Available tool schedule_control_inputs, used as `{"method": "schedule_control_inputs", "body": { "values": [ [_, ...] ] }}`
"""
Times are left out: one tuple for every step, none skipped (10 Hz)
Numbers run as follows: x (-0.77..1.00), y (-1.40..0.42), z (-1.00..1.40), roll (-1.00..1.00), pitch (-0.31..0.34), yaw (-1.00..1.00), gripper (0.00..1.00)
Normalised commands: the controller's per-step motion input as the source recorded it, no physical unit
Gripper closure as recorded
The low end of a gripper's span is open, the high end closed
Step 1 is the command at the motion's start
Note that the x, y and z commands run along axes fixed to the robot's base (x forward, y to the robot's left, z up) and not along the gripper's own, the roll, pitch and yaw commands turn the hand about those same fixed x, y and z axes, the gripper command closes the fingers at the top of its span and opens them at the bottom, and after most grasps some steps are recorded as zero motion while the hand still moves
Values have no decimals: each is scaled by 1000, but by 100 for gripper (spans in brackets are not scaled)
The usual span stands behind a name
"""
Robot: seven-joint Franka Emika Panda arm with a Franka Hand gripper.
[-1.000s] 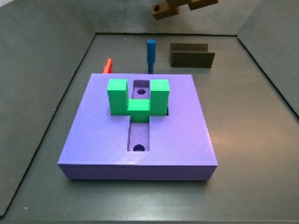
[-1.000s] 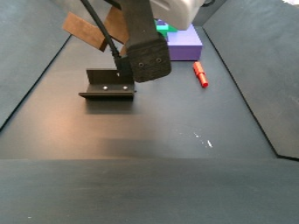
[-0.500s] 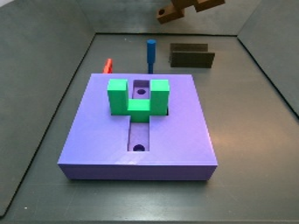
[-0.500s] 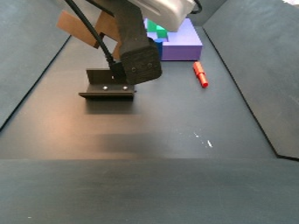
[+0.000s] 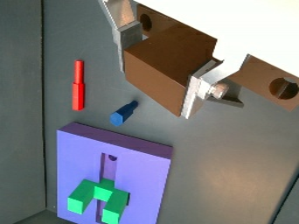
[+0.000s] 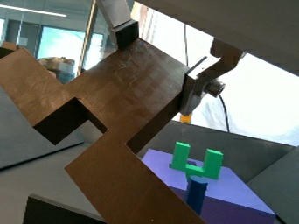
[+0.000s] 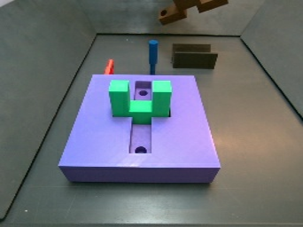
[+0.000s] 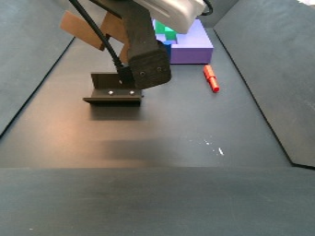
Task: Pick up the brown object. Move up. Place the brown object on the fixture. Regrasp the brown object. Move to above the board. Insert the brown object.
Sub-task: Place the brown object on the fixture.
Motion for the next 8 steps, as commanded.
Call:
{"method": "schedule_control_inputs", "body": {
  "values": [
    [43,-17,-20,-91,0,0,100],
    [154,-57,-31,-83,0,0,100],
    [217,-100,-60,-49,0,0,100],
    [257,-351,-177,0,0,0,100],
    [471,-269,-251,63,43,49,100],
    [529,-137,-271,117,226,46,100],
    [360,0,-317,0,443,0,100],
    [117,31,-231,-160,543,0,100]
  ]
}}
